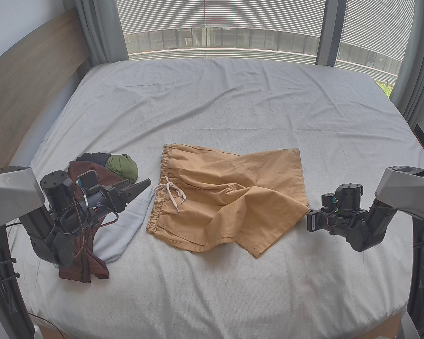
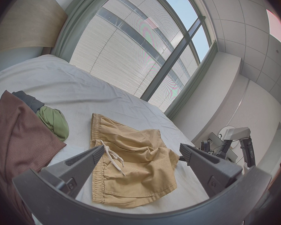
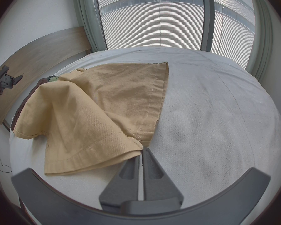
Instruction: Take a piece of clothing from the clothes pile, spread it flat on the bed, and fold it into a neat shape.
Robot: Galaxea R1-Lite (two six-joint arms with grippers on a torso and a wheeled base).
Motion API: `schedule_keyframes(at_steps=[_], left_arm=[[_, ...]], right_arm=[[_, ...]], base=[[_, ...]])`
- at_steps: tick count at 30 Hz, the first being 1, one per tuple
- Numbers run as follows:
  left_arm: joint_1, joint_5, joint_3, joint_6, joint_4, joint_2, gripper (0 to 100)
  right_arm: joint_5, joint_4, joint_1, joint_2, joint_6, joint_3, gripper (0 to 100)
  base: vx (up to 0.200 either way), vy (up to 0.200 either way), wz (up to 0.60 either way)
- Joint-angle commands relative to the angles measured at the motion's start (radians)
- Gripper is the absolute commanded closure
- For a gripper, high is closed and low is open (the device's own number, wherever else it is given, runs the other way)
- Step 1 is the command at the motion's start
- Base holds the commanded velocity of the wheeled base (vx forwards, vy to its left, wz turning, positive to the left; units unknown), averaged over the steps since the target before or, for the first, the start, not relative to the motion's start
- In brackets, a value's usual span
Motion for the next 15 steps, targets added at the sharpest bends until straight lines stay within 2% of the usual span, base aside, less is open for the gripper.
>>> schedule_keyframes(at_steps=[1,5,10,15], left_arm=[[0.000,-0.001,0.000,0.000,-0.001,0.002,0],[0.000,-0.001,0.000,0.000,-0.001,0.003,0],[0.000,-0.001,0.000,-0.001,-0.001,0.005,0],[0.002,-0.001,-0.001,0.000,-0.001,0.014,0]], right_arm=[[-0.001,0.000,-0.001,0.005,0.006,-0.011,0],[-0.023,0.000,-0.007,0.000,0.032,-0.026,0],[-0.023,-0.002,-0.051,-0.024,0.033,-0.022,0],[-0.023,0.000,-0.070,-0.136,0.038,0.058,0]], base=[[0.000,0.000,0.00],[0.000,0.000,0.00],[0.000,0.000,0.00],[0.000,0.000,0.00]])
